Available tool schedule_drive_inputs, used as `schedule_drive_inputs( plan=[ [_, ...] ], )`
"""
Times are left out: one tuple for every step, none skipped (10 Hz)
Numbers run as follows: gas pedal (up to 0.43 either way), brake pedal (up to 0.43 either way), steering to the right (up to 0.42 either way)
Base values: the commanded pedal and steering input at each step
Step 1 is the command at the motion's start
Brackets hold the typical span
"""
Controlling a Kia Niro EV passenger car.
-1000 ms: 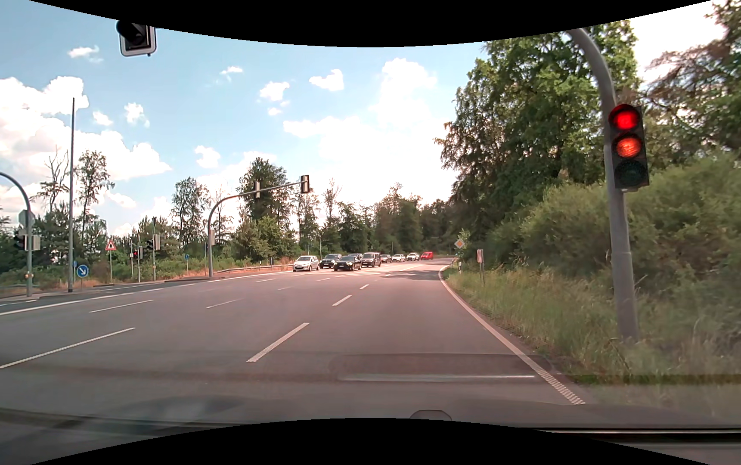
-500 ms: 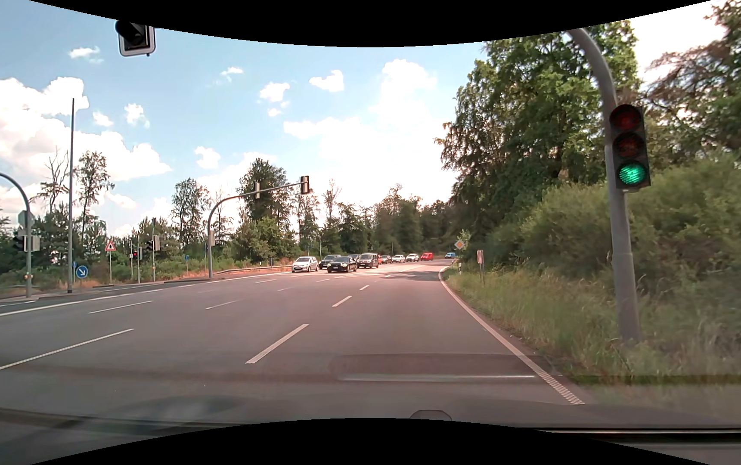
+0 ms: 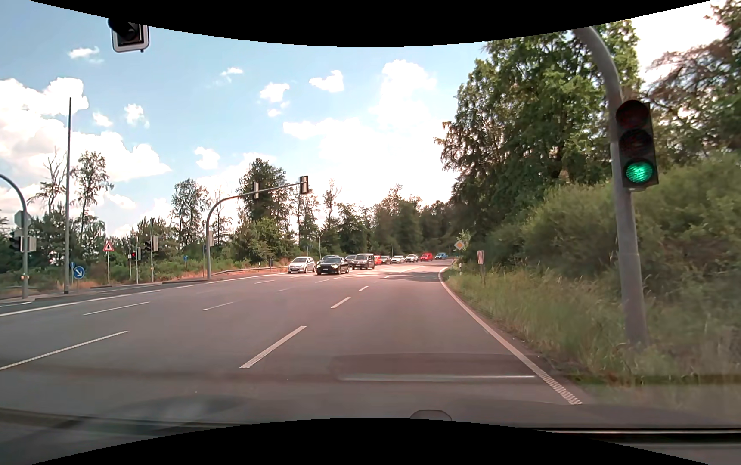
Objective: Follow the waypoints while adhering to traffic rules and regulations
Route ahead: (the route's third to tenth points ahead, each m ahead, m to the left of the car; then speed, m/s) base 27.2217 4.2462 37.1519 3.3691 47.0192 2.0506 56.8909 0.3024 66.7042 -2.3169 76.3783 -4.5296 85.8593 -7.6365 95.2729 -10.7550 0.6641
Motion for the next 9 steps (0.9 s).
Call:
schedule_drive_inputs(
  plan=[
    [0.15, 0.0, 0.018],
    [0.169, 0.0, 0.018],
    [0.189, 0.0, 0.018],
    [0.197, 0.0, 0.018],
    [0.209, 0.0, 0.018],
    [0.209, 0.0, 0.018],
    [0.209, 0.0, 0.018],
    [0.209, 0.0, 0.017],
    [0.209, 0.0, 0.017]
  ],
)
